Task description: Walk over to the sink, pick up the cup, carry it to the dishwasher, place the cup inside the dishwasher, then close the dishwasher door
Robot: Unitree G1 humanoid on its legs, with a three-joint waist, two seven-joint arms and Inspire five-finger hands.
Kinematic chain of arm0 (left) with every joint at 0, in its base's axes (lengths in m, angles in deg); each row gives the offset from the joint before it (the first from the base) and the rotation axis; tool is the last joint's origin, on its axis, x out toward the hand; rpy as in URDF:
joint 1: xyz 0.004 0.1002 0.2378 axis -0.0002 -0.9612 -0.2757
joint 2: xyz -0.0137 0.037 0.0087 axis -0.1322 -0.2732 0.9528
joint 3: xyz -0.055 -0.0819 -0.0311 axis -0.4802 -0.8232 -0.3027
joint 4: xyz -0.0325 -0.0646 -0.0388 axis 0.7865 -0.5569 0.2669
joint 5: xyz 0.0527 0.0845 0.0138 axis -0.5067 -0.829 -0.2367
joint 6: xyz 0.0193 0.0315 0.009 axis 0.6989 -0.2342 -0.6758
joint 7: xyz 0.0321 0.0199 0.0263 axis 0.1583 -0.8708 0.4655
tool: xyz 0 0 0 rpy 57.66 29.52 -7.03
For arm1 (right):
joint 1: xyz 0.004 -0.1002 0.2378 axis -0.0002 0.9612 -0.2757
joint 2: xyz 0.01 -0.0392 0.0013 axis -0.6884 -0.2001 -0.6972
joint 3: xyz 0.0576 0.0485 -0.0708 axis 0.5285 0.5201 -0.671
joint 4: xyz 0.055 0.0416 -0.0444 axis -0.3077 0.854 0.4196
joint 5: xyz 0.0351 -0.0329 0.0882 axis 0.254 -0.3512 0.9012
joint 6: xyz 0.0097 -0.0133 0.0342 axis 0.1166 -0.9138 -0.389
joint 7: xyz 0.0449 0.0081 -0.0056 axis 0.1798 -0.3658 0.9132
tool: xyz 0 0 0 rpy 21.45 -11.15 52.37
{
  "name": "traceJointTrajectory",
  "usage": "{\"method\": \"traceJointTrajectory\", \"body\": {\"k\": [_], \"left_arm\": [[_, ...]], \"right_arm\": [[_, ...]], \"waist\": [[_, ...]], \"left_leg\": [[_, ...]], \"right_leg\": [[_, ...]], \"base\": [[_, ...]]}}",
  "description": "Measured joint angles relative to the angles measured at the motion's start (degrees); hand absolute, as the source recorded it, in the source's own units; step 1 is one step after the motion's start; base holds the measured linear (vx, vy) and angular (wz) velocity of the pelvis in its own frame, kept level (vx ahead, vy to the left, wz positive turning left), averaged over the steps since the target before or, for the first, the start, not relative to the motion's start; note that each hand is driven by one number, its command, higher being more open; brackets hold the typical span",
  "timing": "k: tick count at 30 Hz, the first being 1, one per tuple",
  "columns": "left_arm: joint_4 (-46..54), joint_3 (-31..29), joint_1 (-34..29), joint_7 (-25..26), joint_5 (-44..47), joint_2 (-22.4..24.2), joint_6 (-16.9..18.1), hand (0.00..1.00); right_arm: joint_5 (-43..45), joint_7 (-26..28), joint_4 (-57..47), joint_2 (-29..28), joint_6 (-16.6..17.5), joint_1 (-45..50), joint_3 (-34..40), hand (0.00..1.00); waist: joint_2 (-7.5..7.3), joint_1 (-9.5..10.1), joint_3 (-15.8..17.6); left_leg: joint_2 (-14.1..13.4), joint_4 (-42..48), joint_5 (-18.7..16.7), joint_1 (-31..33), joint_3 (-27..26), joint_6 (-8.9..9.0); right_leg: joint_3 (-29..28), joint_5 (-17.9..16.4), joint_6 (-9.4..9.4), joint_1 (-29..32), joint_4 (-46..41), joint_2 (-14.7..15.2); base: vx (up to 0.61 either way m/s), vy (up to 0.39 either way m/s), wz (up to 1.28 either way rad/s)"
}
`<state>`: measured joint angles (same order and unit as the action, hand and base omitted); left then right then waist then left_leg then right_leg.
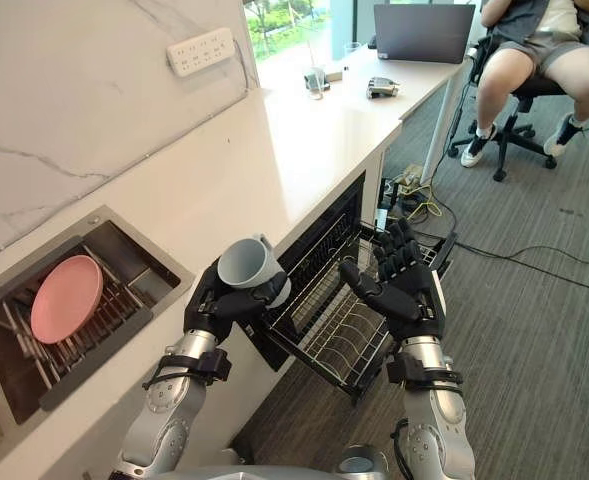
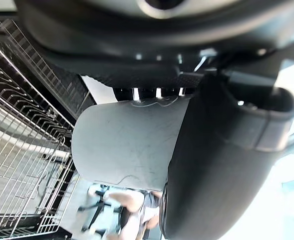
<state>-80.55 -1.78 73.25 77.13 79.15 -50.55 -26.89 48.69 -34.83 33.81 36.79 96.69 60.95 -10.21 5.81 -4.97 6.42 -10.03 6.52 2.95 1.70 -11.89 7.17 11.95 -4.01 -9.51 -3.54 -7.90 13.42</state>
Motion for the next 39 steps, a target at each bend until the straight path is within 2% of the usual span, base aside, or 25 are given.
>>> {"method": "traceJointTrajectory", "body": {"k": [1,3,5,7,8,9,10,12,15,17,22,26,29,33,35,39], "left_arm": [[-0.22,0.16,0.28,-1.11,0.48,-1.0,0.91,0.0],[-0.18,1.95,1.39,-3.2,1.1,-2.3,0.9,0.0],[-0.06,2.54,1.49,-3.39,1.11,-1.93,0.4,0.0],[1.54,1.75,1.5,-2.95,1.06,-0.9,-1.16,0.0],[1.75,1.24,1.5,-2.79,1.12,-0.91,-1.25,0.0],[2.3,-0.39,1.52,-2.16,1.11,-1.24,-1.35,0.0],[2.95,-2.17,1.46,-1.22,1.12,-1.6,-1.7,0.0],[4.08,-4.79,1.54,-0.45,1.12,-2.84,-1.53,0.0],[4.51,-6.65,1.62,-0.38,1.19,-2.93,-1.19,0.0],[5.58,-6.37,1.61,0.05,1.19,-2.71,-1.18,0.0],[7.63,-6.27,1.96,2.14,1.18,-0.82,1.22,0.0],[7.73,-4.05,3.61,2.92,0.95,-0.77,2.2,0.0],[7.72,-2.44,4.81,2.99,-0.13,-0.79,3.12,0.0],[7.64,-2.44,6.83,2.49,-1.17,-1.73,3.47,0.0],[7.2,-2.37,7.46,1.33,-1.19,-2.78,3.43,0.0],[5.3,-2.2,8.74,0.72,-2.38,-5.11,2.21,0.0]], "right_arm": [[0.0,-0.23,-0.1,-1.19,0.21,0.33,-0.16,1.0],[-0.02,-0.83,-0.09,-2.42,0.24,-0.36,-0.67,1.0],[0.02,-1.37,-0.11,-3.05,0.22,-1.59,-1.41,1.0],[-0.02,-2.29,-0.09,-3.92,0.2,-1.69,-1.84,1.0],[-0.06,-2.41,-0.09,-4.04,0.2,-1.58,-2.11,1.0],[-0.2,-2.57,-0.09,-4.46,0.19,-1.25,-2.91,1.0],[-0.21,-2.58,-0.11,-4.79,0.2,-1.0,-3.86,1.0],[-0.21,-2.36,-0.16,-5.31,0.21,-1.01,-5.17,1.0],[-0.54,-2.79,-0.15,-5.37,0.21,-0.67,-5.23,1.0],[-0.64,-3.42,-0.16,-5.11,0.26,-0.76,-5.0,1.0],[-0.44,-3.47,-0.53,-5.02,0.28,-1.61,-4.66,1.0],[0.87,-2.77,-2.17,-4.02,0.28,-2.8,-3.74,1.0],[4.5,0.79,-4.04,-3.29,-0.14,-2.81,-2.27,1.0],[4.31,7.63,-5.55,-1.08,-3.17,-2.8,-0.14,1.0],[2.73,9.59,-5.74,0.63,-4.1,-2.82,-0.17,1.0],[-6.24,9.88,-6.95,4.35,-4.89,-2.92,-0.16,1.0]], "waist": [[-1.8,-0.23,-0.88],[-3.75,-0.12,-1.78],[-4.16,0.33,-1.97],[-3.88,1.01,-2.11],[-3.79,1.0,-2.15],[-3.92,0.94,-2.05],[-4.16,1.04,-2.07],[-4.9,1.25,-2.32],[-5.11,1.45,-2.24],[-5.14,1.49,-2.22],[-5.26,1.68,-2.16],[-5.34,1.14,-2.1],[-5.52,0.76,-2.0],[-6.2,0.09,-1.58],[-6.3,-0.27,-1.52],[-6.31,-0.53,-1.52]], "left_leg": [[2.52,-0.44,-0.76,-0.23,-0.21,-1.09],[5.47,-0.47,-1.69,-0.54,-1.59,-2.56],[7.16,-0.46,-3.18,-2.18,-3.23,-3.8],[7.25,-0.35,-4.92,-3.82,-5.47,-4.38],[7.01,-0.37,-5.16,-4.02,-5.89,-4.48],[6.45,-0.5,-5.74,-4.67,-7.01,-4.46],[5.89,-0.64,-6.48,-5.02,-8.33,-4.33],[5.83,-0.71,-6.82,-4.54,-10.33,-4.52],[5.9,-0.51,-6.51,-3.99,-11.61,-4.54],[5.35,-0.3,-6.39,-4.25,-11.78,-4.18],[2.89,-0.3,-6.22,-5.57,-13.64,-2.41],[1.99,-0.35,-6.3,-6.33,-15.22,-1.72],[1.78,-0.54,-6.45,-7.27,-16.71,-1.48],[1.56,-0.59,-6.49,-7.79,-17.85,-1.32],[1.55,-0.63,-6.48,-7.85,-17.96,-1.3],[1.54,-0.95,-6.42,-8.28,-18.35,-1.21]], "right_leg": [[-0.32,0.21,-1.16,-0.08,0.57,2.46],[-0.85,0.99,-2.67,-0.13,1.27,5.55],[-0.98,1.83,-3.26,-0.15,0.45,7.43],[0.06,2.62,-2.12,3.02,-5.56,8.36],[0.51,2.99,-1.57,4.04,-7.15,8.35],[1.88,4.06,-0.11,5.83,-9.37,8.26],[3.57,5.26,1.02,5.82,-8.18,7.78],[6.22,6.67,1.64,4.75,-3.25,7.3],[8.08,9.19,0.56,2.43,4.12,6.31],[8.77,9.54,0.06,1.21,6.06,5.43],[7.96,9.96,0.06,0.39,8.27,2.35],[6.52,10.08,0.24,0.29,9.38,1.27],[5.11,10.41,0.59,0.35,9.96,0.84],[3.95,10.74,0.69,0.55,10.34,0.42],[3.83,10.76,0.69,0.57,10.38,0.37],[3.46,10.77,0.68,0.53,10.4,0.23]], "base": [[0.24,0.204,-0.04],[0.22,0.233,-0.11],[0.14,0.2,-0.37],[0.03,0.141,-0.48],[-0.01,0.116,-0.52],[-0.02,0.097,-0.54],[-0.02,0.087,-0.6],[-0.02,0.048,-0.56],[0.01,-0.014,-0.24],[0.05,-0.083,-0.04],[0.01,-0.078,-0.22],[-0.04,-0.057,-0.25],[-0.03,-0.024,-0.26],[-0.03,-0.024,-0.14],[-0.02,-0.025,-0.03],[-0.01,-0.024,-0.05]]}}
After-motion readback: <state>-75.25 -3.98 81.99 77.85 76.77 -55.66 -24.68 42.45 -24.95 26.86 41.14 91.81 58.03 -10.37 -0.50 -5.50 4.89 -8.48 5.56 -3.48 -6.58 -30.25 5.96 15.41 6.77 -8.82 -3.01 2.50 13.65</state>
